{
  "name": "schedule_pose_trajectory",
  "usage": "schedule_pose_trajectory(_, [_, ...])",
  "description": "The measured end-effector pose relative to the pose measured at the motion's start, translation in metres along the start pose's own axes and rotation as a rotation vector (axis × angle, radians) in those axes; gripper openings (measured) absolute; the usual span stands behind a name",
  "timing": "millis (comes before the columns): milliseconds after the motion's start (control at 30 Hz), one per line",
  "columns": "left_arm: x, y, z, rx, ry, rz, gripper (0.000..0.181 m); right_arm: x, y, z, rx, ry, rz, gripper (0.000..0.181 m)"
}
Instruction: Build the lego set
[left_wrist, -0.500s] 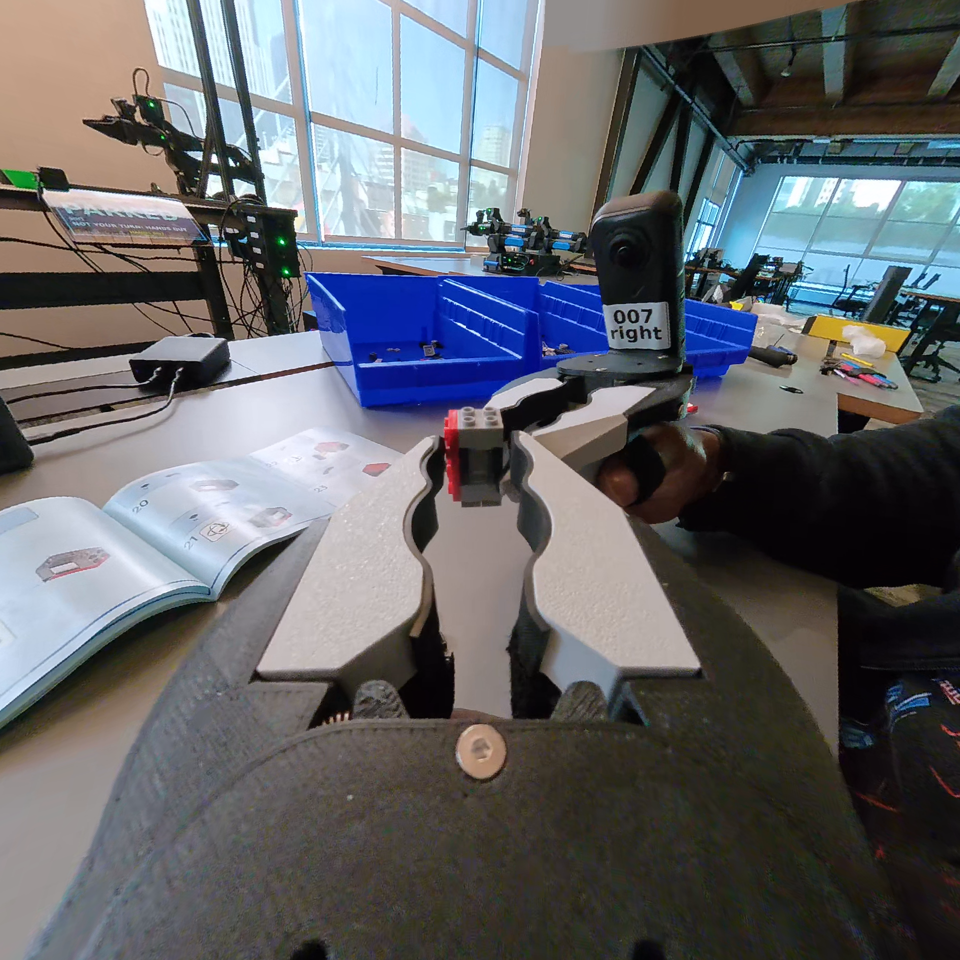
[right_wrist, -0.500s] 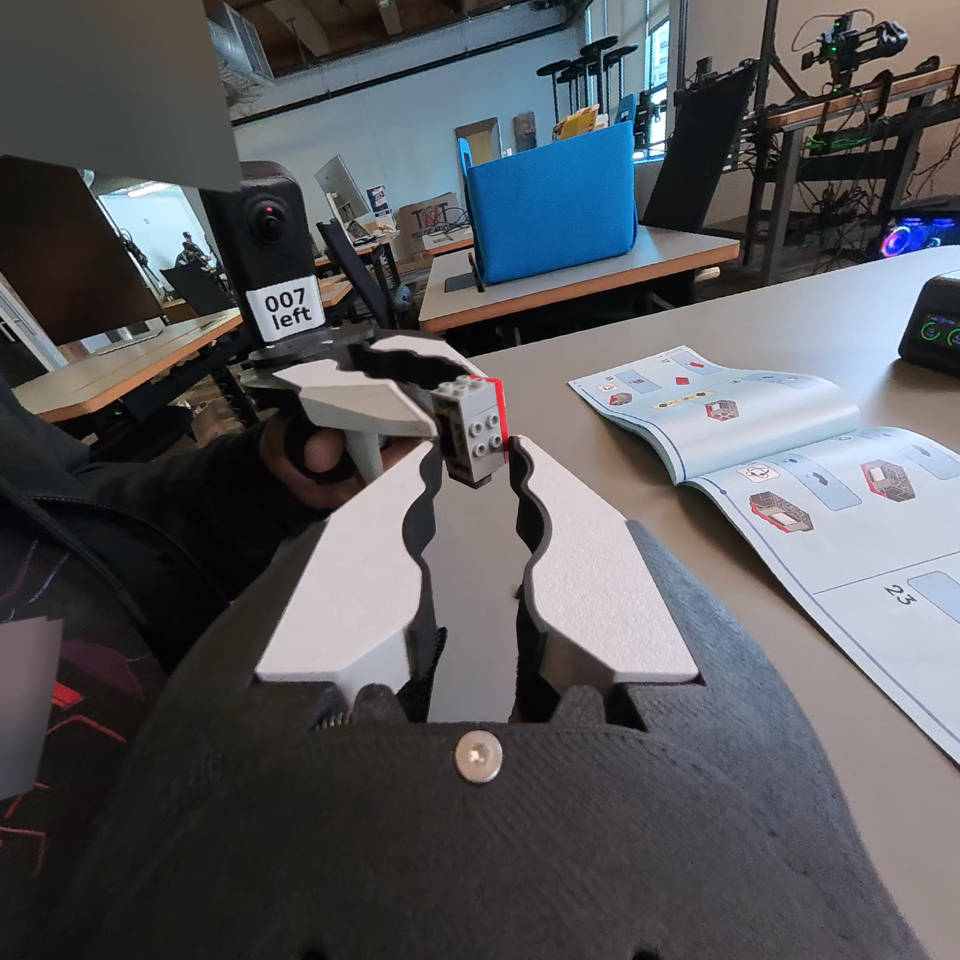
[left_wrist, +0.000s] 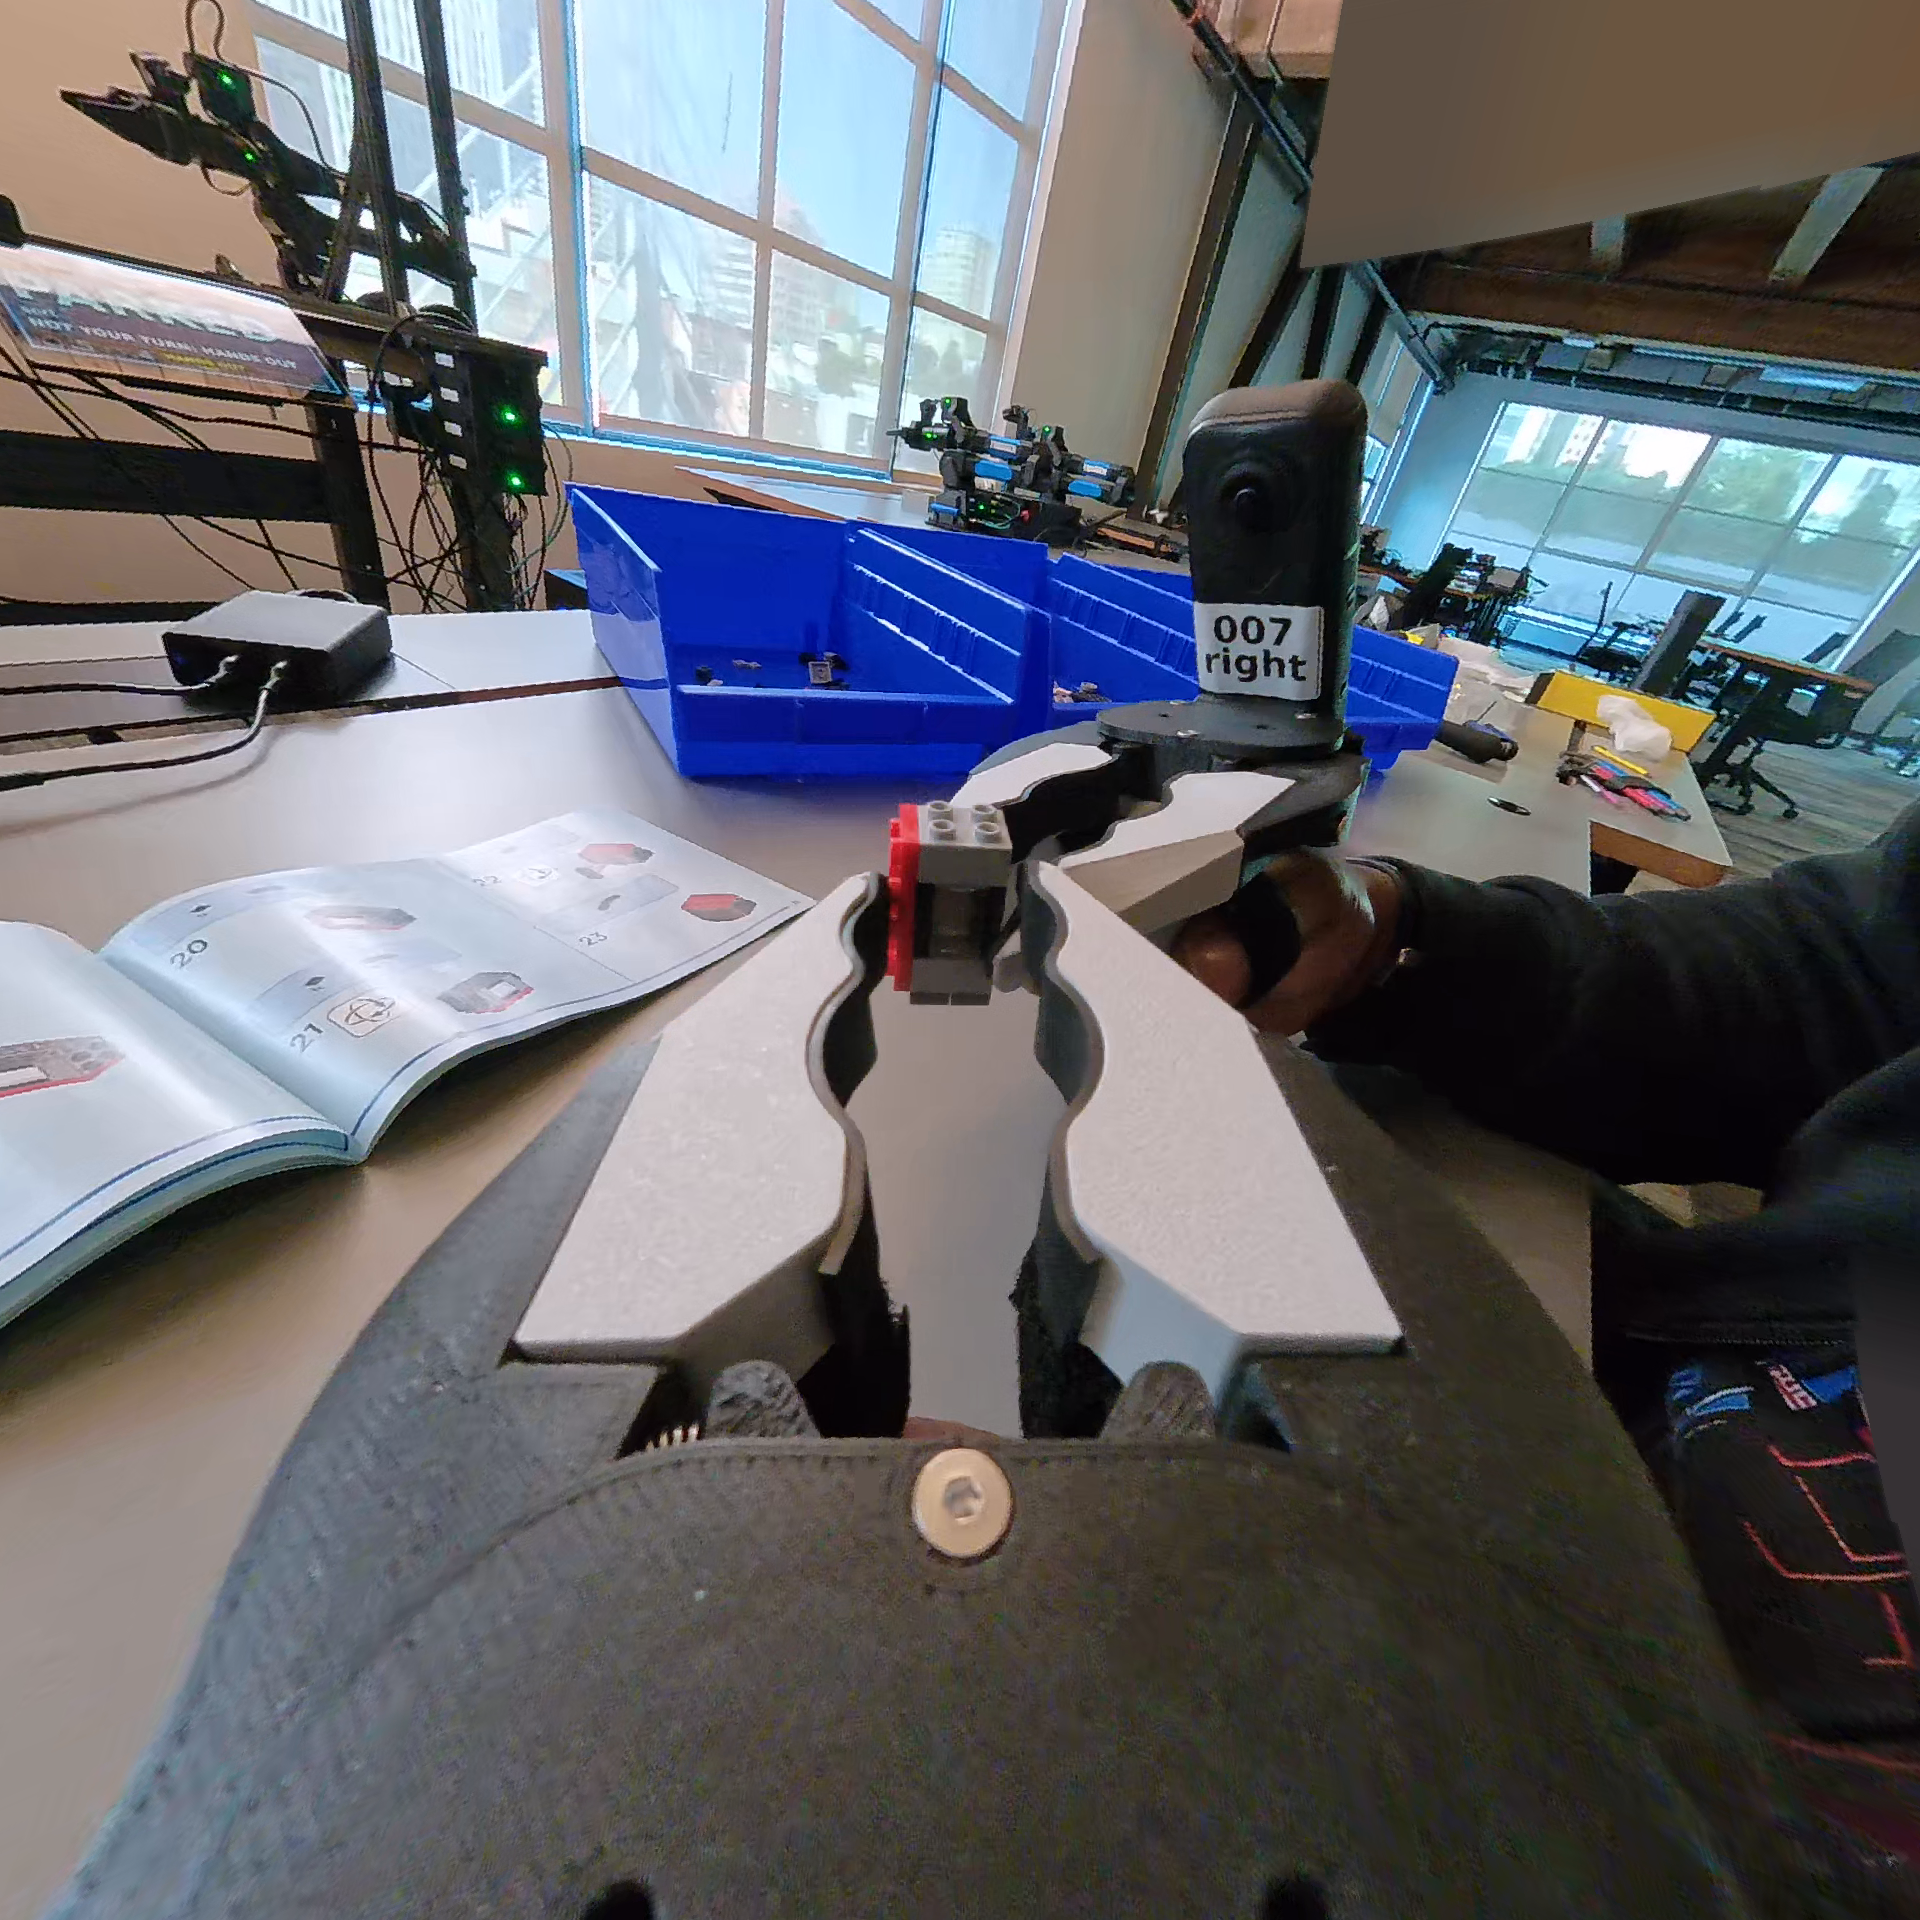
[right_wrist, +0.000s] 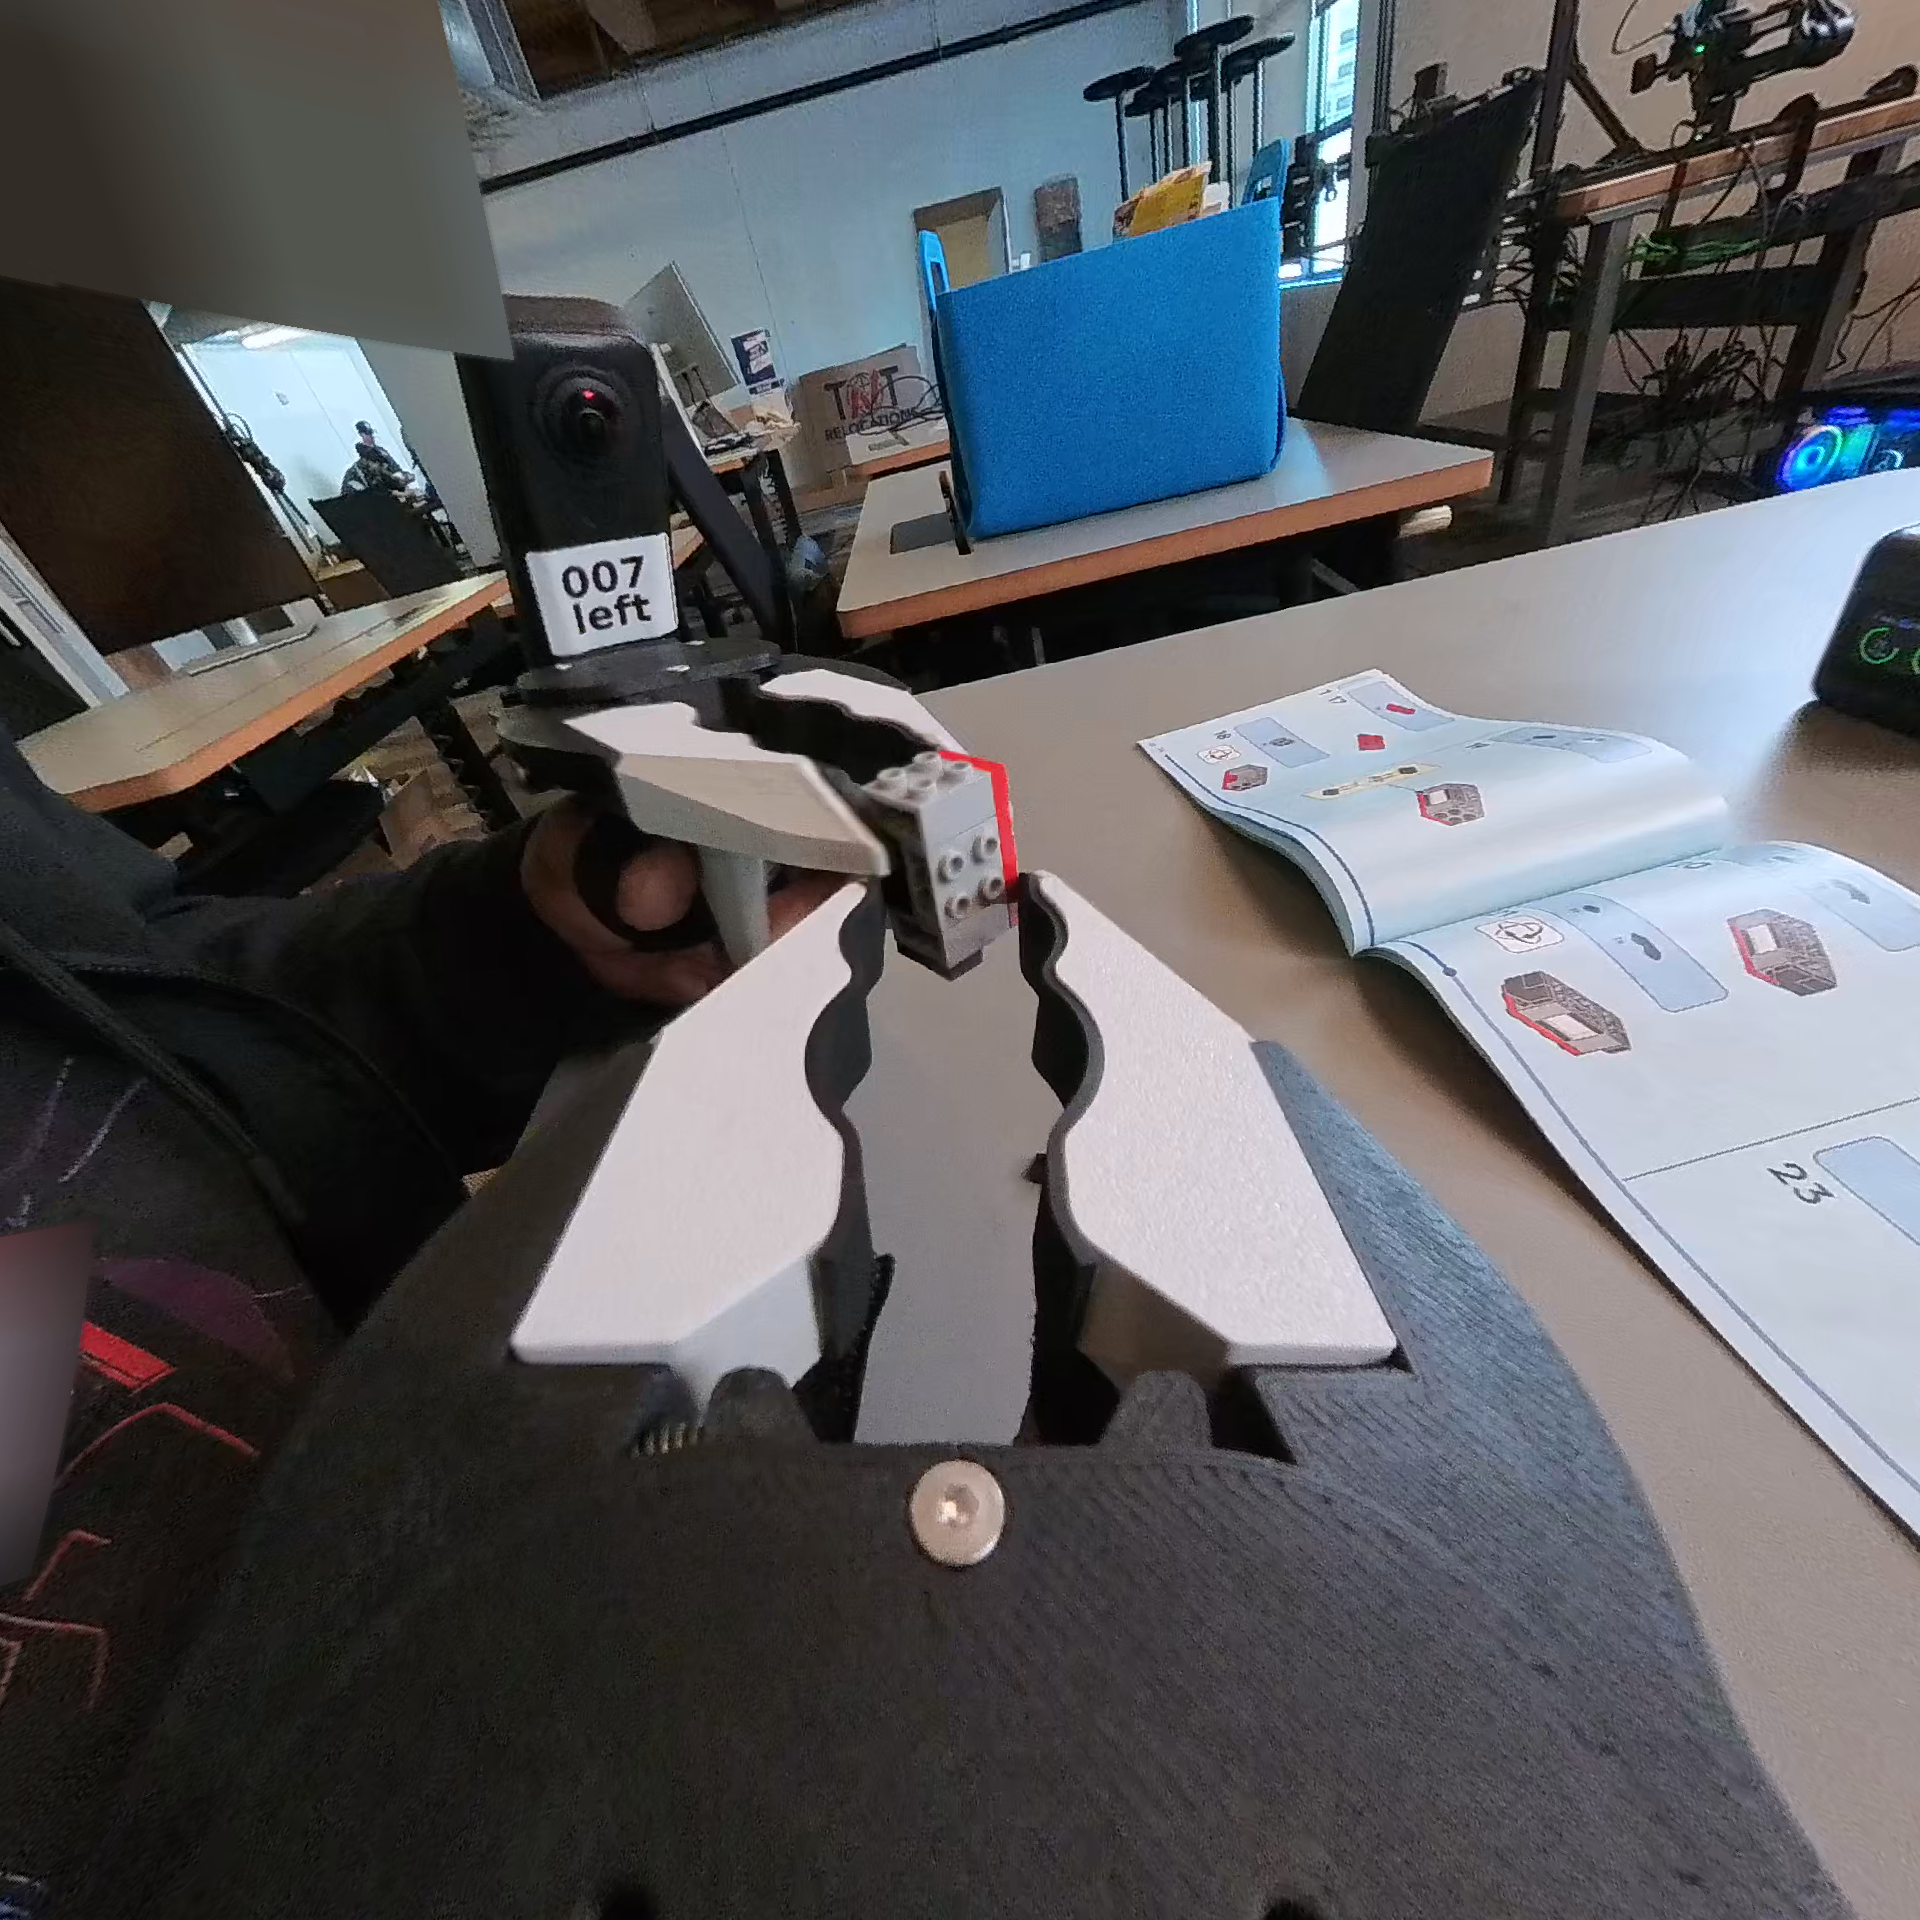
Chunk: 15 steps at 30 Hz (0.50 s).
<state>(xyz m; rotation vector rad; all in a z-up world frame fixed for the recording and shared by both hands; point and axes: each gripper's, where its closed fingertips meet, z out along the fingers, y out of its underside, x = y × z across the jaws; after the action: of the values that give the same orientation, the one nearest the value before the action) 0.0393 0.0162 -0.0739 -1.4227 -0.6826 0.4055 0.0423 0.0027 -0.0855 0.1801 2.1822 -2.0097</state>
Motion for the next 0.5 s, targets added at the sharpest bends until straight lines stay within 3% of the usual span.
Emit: schedule_pose_trajectory(500, [-0.021,-0.005,-0.009,0.049,-0.065,-0.056,0.022,0.025,0.005,-0.013,-0.041,0.079,0.054,0.032])
